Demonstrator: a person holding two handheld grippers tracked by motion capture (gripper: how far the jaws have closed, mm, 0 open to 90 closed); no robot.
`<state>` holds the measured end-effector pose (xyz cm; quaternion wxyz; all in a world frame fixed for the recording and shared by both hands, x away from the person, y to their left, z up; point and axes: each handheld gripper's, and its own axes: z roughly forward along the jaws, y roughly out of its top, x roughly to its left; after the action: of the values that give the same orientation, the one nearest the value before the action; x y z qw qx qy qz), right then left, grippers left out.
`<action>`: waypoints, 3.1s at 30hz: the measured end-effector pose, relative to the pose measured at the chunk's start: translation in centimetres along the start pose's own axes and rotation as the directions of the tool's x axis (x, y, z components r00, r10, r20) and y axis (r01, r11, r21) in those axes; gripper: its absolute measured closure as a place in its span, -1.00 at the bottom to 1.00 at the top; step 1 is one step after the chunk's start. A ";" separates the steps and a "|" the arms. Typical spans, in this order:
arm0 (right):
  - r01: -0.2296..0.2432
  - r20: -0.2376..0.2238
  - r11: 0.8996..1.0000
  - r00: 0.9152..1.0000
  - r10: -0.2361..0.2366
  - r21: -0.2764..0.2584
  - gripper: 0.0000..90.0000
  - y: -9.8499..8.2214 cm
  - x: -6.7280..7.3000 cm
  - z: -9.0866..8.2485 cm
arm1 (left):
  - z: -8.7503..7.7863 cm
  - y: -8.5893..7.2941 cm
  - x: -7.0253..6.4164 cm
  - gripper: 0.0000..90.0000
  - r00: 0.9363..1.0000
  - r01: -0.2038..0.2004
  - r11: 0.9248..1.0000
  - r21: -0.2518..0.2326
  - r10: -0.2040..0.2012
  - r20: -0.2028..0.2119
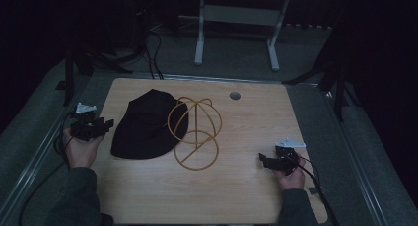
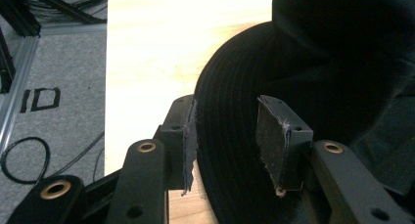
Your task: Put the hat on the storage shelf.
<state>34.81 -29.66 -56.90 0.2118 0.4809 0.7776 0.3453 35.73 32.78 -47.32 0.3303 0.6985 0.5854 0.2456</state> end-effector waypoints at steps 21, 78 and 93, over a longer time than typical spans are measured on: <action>0.008 -0.010 1.000 1.000 -0.008 0.002 -0.58 0.0 0.1 0.0 | -0.6 0.1 0.0 0.33 0.995 -0.032 0.999 0.021 0.030 0.095; 0.015 -0.017 1.000 1.000 -0.015 0.004 -0.62 0.0 0.1 0.0 | -2.4 3.0 -1.9 0.29 0.892 -0.314 0.945 0.090 0.262 0.368; 0.016 -0.018 1.000 1.000 -0.016 0.004 -0.63 0.0 0.1 0.1 | -1.5 4.1 -3.0 0.27 0.888 -0.371 0.913 0.168 0.296 0.351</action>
<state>34.82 -29.56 -56.92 0.2067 0.4719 0.7841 0.3460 36.75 29.72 -43.16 0.2895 0.8530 0.4192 0.1138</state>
